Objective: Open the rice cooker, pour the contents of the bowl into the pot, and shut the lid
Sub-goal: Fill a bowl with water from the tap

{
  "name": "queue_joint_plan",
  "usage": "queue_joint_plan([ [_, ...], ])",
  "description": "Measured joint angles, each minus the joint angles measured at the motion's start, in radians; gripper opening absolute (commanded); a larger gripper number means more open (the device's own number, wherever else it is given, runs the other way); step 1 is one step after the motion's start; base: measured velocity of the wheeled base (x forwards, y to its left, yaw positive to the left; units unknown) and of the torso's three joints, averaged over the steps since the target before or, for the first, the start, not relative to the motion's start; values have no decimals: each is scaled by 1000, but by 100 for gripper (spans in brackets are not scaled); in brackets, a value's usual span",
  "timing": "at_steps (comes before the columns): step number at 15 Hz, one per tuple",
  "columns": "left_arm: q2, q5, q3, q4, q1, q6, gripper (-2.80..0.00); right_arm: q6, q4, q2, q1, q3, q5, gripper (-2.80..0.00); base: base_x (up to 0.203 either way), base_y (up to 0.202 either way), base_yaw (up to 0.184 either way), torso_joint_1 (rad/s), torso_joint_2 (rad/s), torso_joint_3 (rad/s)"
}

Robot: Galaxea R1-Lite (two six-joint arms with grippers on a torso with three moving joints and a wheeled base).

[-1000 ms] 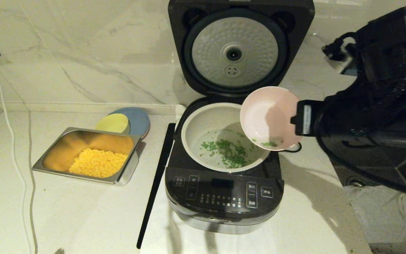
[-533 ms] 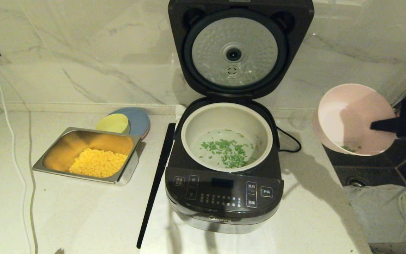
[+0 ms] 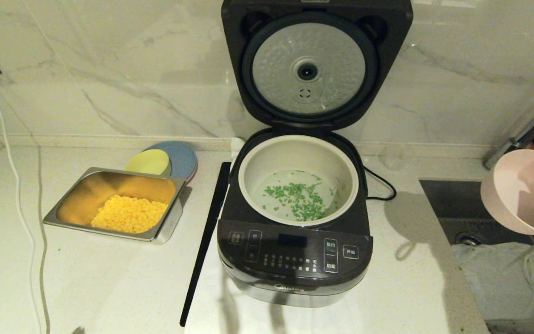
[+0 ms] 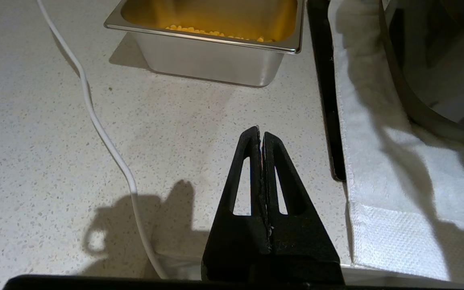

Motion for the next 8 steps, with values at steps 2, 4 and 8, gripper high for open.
queue_joint_plan([
  [2,0,0,0,0,0,0,-280,-21,-47,39,-142,48,51,-280,0,0,0,0,0,0],
  [4,0,0,0,0,0,0,-280,-40,-128,115,-285,89,101,-280,0,0,0,0,0,0],
  [8,0,0,0,0,0,0,-280,-50,-265,312,-504,116,128,-280,0,0,0,0,0,0],
])
